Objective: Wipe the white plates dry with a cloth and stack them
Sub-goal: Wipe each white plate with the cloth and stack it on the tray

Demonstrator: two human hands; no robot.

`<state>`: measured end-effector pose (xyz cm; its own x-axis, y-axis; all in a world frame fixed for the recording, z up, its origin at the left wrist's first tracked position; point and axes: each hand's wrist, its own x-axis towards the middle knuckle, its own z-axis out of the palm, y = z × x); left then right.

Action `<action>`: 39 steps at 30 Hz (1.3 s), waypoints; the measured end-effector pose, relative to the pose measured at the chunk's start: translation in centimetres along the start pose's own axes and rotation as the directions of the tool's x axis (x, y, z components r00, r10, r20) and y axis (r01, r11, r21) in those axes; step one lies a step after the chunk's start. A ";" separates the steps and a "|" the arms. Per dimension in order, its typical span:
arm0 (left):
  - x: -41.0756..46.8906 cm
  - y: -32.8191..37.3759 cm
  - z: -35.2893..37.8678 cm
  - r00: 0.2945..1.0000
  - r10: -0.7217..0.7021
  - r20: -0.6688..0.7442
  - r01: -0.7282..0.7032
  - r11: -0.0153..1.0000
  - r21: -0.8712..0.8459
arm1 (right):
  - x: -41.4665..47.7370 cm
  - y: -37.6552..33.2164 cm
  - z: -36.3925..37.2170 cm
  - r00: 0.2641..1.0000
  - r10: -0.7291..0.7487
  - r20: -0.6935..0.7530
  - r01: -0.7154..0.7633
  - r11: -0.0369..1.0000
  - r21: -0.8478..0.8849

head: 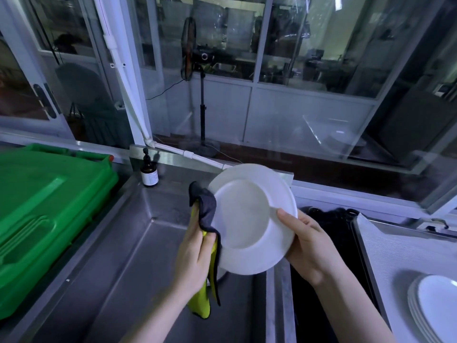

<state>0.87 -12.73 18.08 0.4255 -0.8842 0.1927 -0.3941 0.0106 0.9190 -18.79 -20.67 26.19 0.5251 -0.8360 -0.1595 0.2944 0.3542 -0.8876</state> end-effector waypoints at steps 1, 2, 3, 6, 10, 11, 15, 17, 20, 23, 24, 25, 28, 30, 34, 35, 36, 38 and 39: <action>-0.9 -0.3 0.7 0.999 0.005 -0.033 -0.005 1.000 0.009 | 0.1 0.0 0.1 1.000 -0.020 -0.012 0.020 0.999 0.029; -1.8 -0.5 1.4 0.998 0.023 -0.058 -0.022 1.000 0.014 | 0.3 0.0 0.3 0.999 -0.034 -0.030 0.036 0.998 0.058; -2.6 -0.6 2.1 0.996 0.059 -0.070 -0.057 0.998 0.032 | 0.5 0.0 0.6 0.998 -0.043 -0.054 0.048 0.995 0.091; -3.9 -0.1 3.9 0.945 0.326 0.011 -0.319 0.917 0.238 | 1.1 0.4 2.0 0.990 -0.038 -0.133 0.064 0.978 0.198; -2.8 1.4 4.7 0.826 0.550 0.120 -0.553 0.752 0.359 | 1.5 1.2 3.2 0.988 0.017 -0.156 0.029 0.957 0.289; -2.5 1.4 4.6 0.830 0.548 0.105 -0.545 0.756 0.362 | 1.5 1.1 3.2 0.986 0.024 -0.165 0.025 0.957 0.289; -2.0 0.7 3.3 0.915 0.394 -0.082 -0.355 0.886 0.297 | 1.7 -0.5 2.6 0.972 -0.020 -0.233 0.090 0.952 0.292; -2.2 0.7 2.8 0.909 0.412 -0.066 -0.378 0.879 0.290 | 1.6 -1.1 2.6 0.969 -0.042 -0.244 0.118 0.944 0.307; -2.2 1.4 3.7 0.798 0.575 0.178 -0.599 0.730 0.328 | 1.5 -0.8 3.3 0.967 -0.024 -0.256 0.101 0.951 0.293; -1.4 2.6 4.6 0.763 0.586 0.272 -0.642 0.644 0.415 | 1.2 0.1 4.4 0.974 0.044 -0.224 0.025 0.955 0.295; -1.1 2.9 4.5 0.763 0.587 0.271 -0.641 0.631 0.437 | 1.1 0.3 4.5 0.976 0.056 -0.212 0.009 0.956 0.293; -0.9 3.0 4.4 0.762 0.590 0.266 -0.641 0.629 0.440 | 1.1 0.4 4.4 0.977 0.061 -0.203 0.002 0.956 0.294; -1.1 2.2 3.9 0.773 0.599 0.207 -0.624 0.661 0.416 | 1.2 0.2 3.8 0.980 0.061 -0.190 -0.006 0.962 0.275; -1.5 1.1 3.2 0.828 0.553 0.094 -0.547 0.759 0.352 | 1.1 -0.2 3.3 0.980 0.033 -0.196 0.020 0.965 0.263; -1.6 0.0 1.5 0.969 0.238 -0.059 -0.233 0.969 0.087 | 0.7 -0.6 2.2 0.984 -0.024 -0.176 0.072 0.959 0.273; -1.2 0.1 0.9 0.984 0.163 -0.071 -0.160 0.986 0.044 | 0.6 -0.6 1.9 0.988 -0.031 -0.154 0.071 0.962 0.262; -0.5 0.4 0.2 0.991 0.101 -0.092 -0.100 0.995 0.016 | 0.4 -0.7 1.7 0.992 -0.034 -0.123 0.063 0.968 0.241; 1.6 1.4 -1.3 0.992 0.062 -0.109 -0.062 0.998 0.002 | 0.1 -0.9 1.3 0.999 -0.026 -0.043 0.033 0.986 0.165; 2.6 2.0 -2.0 0.994 0.083 -0.078 -0.082 0.996 0.020 | -0.1 -1.0 1.2 1.000 -0.008 -0.003 0.009 0.993 0.119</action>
<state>2.84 -14.08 21.12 0.4535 -0.8412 0.2944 -0.4437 0.0733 0.8932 -18.19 -20.47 27.61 0.5202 -0.8402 -0.1535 0.3920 0.3945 -0.8311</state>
